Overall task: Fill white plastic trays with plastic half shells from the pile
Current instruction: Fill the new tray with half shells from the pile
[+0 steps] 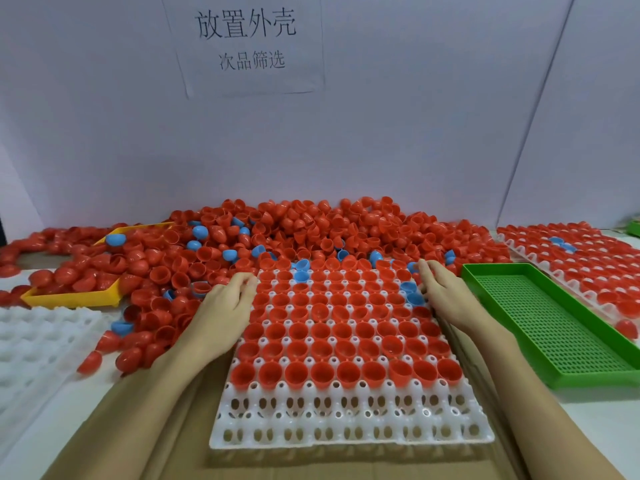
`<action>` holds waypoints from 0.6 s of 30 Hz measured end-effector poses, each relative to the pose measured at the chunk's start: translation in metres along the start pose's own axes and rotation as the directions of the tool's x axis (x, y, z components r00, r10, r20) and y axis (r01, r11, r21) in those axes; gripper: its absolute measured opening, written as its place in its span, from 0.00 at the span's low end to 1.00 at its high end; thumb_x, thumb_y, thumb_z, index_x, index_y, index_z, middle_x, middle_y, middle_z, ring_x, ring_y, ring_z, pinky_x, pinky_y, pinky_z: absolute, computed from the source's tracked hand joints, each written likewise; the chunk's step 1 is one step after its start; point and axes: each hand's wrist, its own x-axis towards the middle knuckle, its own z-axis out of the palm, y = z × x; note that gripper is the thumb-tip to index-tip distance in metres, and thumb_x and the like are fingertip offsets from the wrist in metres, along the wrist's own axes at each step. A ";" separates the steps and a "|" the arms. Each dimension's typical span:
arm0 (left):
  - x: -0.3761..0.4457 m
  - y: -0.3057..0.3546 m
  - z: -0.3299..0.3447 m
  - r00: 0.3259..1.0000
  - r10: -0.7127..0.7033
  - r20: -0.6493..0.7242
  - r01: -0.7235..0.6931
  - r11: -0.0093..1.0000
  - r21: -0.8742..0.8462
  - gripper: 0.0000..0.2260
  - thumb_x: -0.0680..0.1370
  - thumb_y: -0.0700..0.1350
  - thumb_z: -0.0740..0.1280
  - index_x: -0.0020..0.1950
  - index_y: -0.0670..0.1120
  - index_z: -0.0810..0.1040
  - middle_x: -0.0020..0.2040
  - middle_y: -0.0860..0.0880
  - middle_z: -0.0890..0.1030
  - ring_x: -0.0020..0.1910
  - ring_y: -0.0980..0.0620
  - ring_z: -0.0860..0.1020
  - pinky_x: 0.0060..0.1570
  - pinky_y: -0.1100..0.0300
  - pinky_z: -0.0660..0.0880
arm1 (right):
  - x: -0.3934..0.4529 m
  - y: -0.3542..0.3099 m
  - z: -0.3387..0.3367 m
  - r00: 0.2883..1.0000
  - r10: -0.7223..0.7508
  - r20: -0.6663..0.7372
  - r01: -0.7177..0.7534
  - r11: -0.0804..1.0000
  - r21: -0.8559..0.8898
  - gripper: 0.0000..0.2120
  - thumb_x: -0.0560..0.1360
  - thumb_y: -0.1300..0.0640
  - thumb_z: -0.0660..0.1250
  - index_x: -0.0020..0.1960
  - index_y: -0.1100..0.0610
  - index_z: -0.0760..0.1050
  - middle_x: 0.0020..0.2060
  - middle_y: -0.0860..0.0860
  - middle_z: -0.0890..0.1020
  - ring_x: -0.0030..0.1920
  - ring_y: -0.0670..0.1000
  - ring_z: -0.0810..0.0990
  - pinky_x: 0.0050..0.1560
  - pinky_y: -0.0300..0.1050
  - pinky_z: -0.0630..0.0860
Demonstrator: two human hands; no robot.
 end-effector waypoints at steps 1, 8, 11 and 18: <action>0.002 -0.003 -0.004 0.994 0.037 -0.103 -0.038 0.999 -0.006 0.15 0.87 0.50 0.54 0.68 0.47 0.76 0.53 0.50 0.82 0.56 0.49 0.80 0.54 0.56 0.74 | 0.001 0.002 -0.001 1.000 -0.007 -0.024 0.007 1.000 -0.010 0.19 0.88 0.44 0.53 0.63 0.54 0.76 0.46 0.50 0.83 0.51 0.57 0.82 0.59 0.60 0.78; 0.015 -0.039 -0.021 0.983 0.168 -0.070 -0.125 0.904 0.408 0.18 0.86 0.46 0.60 0.77 0.49 0.72 0.75 0.50 0.73 0.75 0.50 0.69 0.73 0.51 0.63 | 0.006 0.011 -0.004 0.989 -0.040 -0.141 0.042 0.999 0.014 0.16 0.87 0.46 0.55 0.57 0.53 0.78 0.36 0.51 0.85 0.39 0.53 0.84 0.48 0.57 0.81; 0.020 -0.048 -0.017 0.995 0.088 -0.046 -0.057 0.890 0.453 0.17 0.85 0.50 0.59 0.74 0.51 0.73 0.72 0.54 0.74 0.70 0.51 0.71 0.69 0.51 0.63 | 0.006 0.009 -0.002 0.986 -0.054 -0.156 0.060 0.998 0.031 0.15 0.87 0.48 0.56 0.57 0.54 0.78 0.36 0.51 0.85 0.38 0.53 0.85 0.45 0.54 0.80; 0.026 -0.048 -0.014 0.989 0.046 -0.140 0.004 0.941 0.338 0.12 0.77 0.43 0.70 0.60 0.52 0.79 0.53 0.56 0.74 0.58 0.52 0.72 0.62 0.52 0.63 | 0.003 0.005 -0.003 0.979 -0.073 -0.192 0.087 0.994 0.065 0.13 0.88 0.50 0.57 0.58 0.54 0.78 0.36 0.51 0.85 0.39 0.52 0.85 0.47 0.55 0.80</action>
